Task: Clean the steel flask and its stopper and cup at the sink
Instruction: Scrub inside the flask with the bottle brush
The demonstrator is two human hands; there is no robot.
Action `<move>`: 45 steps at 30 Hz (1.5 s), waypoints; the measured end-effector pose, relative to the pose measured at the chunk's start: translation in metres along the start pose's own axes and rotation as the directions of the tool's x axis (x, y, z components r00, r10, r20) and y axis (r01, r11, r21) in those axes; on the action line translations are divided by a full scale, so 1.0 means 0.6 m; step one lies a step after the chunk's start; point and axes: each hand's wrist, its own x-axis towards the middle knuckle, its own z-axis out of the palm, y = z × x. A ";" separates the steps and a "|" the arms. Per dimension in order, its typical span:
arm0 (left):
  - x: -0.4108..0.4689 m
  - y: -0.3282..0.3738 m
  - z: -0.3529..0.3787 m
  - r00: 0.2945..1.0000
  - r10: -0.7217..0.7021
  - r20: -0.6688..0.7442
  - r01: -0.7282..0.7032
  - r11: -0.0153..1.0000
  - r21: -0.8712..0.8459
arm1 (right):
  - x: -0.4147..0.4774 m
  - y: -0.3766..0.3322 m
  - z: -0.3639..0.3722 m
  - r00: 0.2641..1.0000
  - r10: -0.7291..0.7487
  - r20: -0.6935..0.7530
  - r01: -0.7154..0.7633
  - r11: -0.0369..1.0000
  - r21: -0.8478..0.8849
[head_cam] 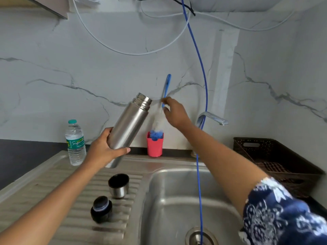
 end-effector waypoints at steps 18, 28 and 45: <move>0.128 -0.108 -0.005 0.996 -0.084 0.033 0.087 0.991 -0.104 | 0.247 0.079 0.064 0.669 -0.177 0.722 0.664 -0.293 -0.687; 0.116 -0.099 -0.008 0.996 -0.089 0.029 0.093 0.982 -0.162 | 0.263 0.045 -0.011 0.663 -0.218 0.716 0.670 -0.253 -0.698; 0.075 -0.054 -0.046 0.995 -0.085 0.043 0.091 0.983 -0.162 | 0.232 -0.050 -0.142 0.829 -0.186 0.528 0.469 -0.286 -0.836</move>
